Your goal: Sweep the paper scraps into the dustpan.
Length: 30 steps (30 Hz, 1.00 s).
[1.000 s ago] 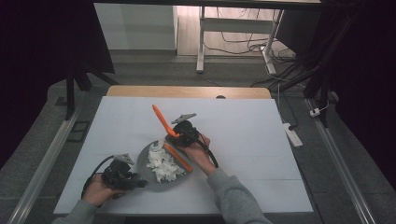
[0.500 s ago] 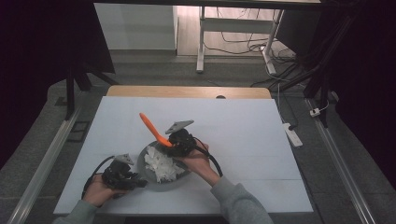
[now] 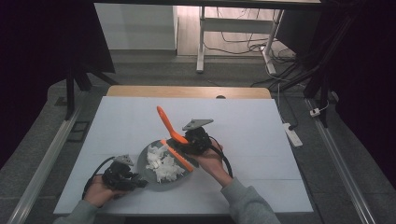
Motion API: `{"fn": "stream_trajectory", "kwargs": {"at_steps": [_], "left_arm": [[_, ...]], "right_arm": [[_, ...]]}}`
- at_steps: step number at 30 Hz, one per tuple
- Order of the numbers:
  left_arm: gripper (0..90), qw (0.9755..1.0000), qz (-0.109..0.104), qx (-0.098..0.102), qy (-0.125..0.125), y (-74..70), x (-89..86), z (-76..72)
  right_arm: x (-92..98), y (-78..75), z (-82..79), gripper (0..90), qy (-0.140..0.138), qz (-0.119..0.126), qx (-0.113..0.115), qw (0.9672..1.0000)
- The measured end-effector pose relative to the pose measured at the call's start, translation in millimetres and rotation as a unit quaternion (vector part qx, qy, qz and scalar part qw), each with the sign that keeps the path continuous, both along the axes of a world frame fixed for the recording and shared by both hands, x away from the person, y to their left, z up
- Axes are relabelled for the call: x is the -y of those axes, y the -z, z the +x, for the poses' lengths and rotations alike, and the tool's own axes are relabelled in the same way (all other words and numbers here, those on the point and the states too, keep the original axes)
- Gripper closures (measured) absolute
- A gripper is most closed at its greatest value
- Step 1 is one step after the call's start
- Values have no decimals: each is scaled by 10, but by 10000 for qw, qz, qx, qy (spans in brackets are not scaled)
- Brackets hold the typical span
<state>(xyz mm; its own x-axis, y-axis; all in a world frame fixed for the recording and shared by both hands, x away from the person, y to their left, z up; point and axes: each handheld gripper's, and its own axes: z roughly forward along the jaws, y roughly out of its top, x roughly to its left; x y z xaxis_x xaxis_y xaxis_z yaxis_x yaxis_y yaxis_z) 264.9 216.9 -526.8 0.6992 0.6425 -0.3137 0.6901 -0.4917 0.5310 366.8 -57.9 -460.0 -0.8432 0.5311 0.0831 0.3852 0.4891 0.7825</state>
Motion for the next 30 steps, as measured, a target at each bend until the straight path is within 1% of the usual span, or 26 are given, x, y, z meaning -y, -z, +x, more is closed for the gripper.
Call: {"fn": "stream_trajectory", "kwargs": {"at_steps": [2, 4, 6, 7, 9, 10, 11, 12, 14, 17, 18, 20, 22, 23, 24, 26, 27, 28, 30], "left_arm": [[619, 10000, 3, 5, 2, 0, -1, 1], [618, 10000, 1, 1, 2, -2, 1, 3], [619, 10000, 1, 7, -14, -8, 2, 0], [618, 10000, 8, 1, -27, -11, 4, -2], [619, 10000, 3, -11, -43, -12, 0, -1], [618, 10000, 0, -8, -52, -11, -4, 2], [618, 10000, -8, -11, -72, -9, -9, 7], [618, 9999, -20, -20, -111, -9, -14, 11], [618, 9999, -34, -28, -153, -5, -26, 22], [618, 9999, -32, -45, -159, 3, -25, 38], [618, 9998, -34, -53, -182, 6, -22, 44], [618, 9998, -34, -56, -210, 5, -16, 51], [618, 9997, -20, -49, -221, 4, -9, 51], [619, 9997, -23, -51, -224, 5, -8, 51], [619, 9997, -27, -58, -225, 6, -8, 52], [618, 9997, -36, -60, -236, 5, -7, 51], [618, 9997, -26, -58, -233, 5, -8, 51], [619, 9997, -40, -54, -253, 7, -4, 49], [618, 9996, -33, -48, -259, 11, -1, 52]], "right_arm": [[3, 6, 44, 704, 122, -50, 81, 9999], [-19, 41, 152, 704, 247, -132, 66, 9996], [-90, 93, 310, 704, 450, -408, 81, 9981], [-131, 121, 406, 704, 484, -527, 106, 9974], [-226, 169, 576, 704, 611, -727, 70, 9955], [-272, 189, 651, 704, 659, -817, 13, 9945], [-309, 211, 723, 704, 644, -899, 24, 9939], [-345, 233, 780, 704, 645, -994, -17, 9930], [-405, 279, 840, 704, 639, -1129, -93, 9915], [-465, 342, 824, 704, 507, -1239, -232, 9907], [-475, 341, 803, 704, 472, -1190, -264, 9914], [-507, 345, 739, 704, 372, -1167, -338, 9919], [-529, 352, 641, 704, 240, -1174, -306, 9923], [-528, 355, 587, 704, 187, -1138, -307, 9928], [-519, 356, 532, 704, 118, -1090, -355, 9933], [-496, 349, 413, 705, 66, -1064, -258, 9940], [-477, 339, 358, 705, 22, -1009, -226, 9946], [-452, 321, 309, 704, -32, -935, -237, 9953], [-407, 281, 222, 705, -202, -772, -387, 9961]]}}
